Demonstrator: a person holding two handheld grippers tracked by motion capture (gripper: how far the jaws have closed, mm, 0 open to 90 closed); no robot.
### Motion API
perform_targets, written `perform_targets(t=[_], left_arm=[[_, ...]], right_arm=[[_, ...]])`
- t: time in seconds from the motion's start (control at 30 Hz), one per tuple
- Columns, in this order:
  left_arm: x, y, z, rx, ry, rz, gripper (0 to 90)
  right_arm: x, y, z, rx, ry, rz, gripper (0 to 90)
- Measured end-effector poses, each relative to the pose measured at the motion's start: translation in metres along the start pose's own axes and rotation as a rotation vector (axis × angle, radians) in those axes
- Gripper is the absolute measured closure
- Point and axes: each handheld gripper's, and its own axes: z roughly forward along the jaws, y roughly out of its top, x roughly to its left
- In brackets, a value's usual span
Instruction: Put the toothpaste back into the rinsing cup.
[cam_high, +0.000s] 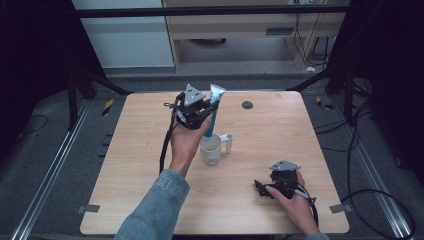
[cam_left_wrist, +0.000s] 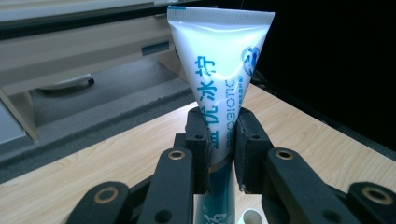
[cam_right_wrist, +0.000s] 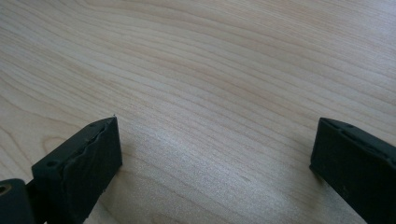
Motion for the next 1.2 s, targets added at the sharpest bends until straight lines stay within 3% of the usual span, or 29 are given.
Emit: perform_targets(t=[0.23, 0.33, 0.6, 0.8, 1.2], left_arm=[[-0.003, -0.003, 0.002, -0.007, -0.005, 0.029, 77.3], [-0.001, -0.007, 0.003, -0.018, -0.011, 0.002, 77.3], [-0.003, -0.013, 0.003, -0.069, -0.010, -0.006, 77.3], [-0.007, -0.016, 0.004, -0.076, -0.006, 0.009, 77.3], [-0.008, -0.024, 0.003, -0.089, -0.008, -0.003, 77.3]], right_arm=[[0.001, 0.000, 0.000, -0.003, 0.003, 0.014, 2.1], [0.001, 0.000, 0.000, -0.003, 0.003, 0.014, 2.1], [0.001, 0.000, 0.000, -0.003, 0.000, 0.012, 2.2], [0.001, 0.000, 0.000, -0.003, 0.000, 0.012, 2.1], [0.001, 0.000, 0.000, -0.003, 0.002, 0.013, 2.2]])
